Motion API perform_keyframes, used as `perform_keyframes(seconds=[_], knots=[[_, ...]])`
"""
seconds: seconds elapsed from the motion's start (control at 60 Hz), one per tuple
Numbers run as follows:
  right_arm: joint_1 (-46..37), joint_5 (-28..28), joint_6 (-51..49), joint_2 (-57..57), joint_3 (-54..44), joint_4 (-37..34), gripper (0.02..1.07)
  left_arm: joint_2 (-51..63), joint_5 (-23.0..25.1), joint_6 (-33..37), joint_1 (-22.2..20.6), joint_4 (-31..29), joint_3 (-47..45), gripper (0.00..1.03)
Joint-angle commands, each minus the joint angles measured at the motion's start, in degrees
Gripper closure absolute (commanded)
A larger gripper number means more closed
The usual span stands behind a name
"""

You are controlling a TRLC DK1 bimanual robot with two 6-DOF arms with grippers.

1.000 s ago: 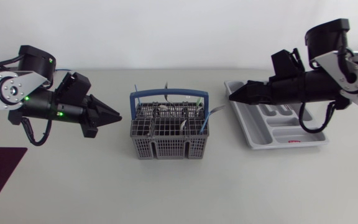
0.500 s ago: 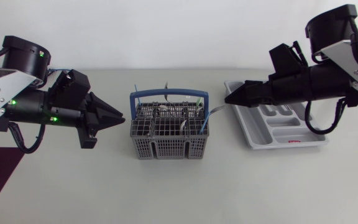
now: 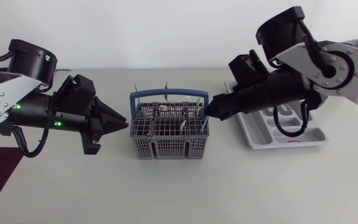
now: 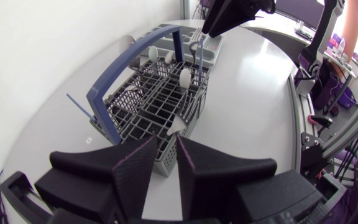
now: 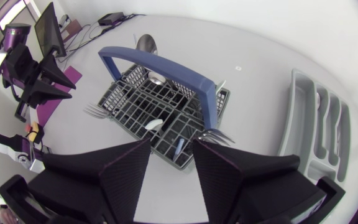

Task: Unload the cutlery basket into the drawer organizer.

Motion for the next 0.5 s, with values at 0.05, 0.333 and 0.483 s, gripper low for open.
perform_keyframes(seconds=[0.05, 0.333, 0.483], knots=[[1.6, 2.8, -0.8, 3.6, 3.2, -1.1, 0.61, -0.4, 0.1, 1.5, -0.4, 0.0, -1.5, 0.65], [3.5, 6.8, -0.6, 7.8, 4.8, -2.5, 0.74, -0.4, 0.1, 1.7, -0.2, 0.0, -1.9, 0.65], [4.3, 9.4, -0.8, 8.2, 4.9, -2.6, 0.89, -0.3, 0.1, 1.7, -0.2, 0.6, -2.1, 0.65]])
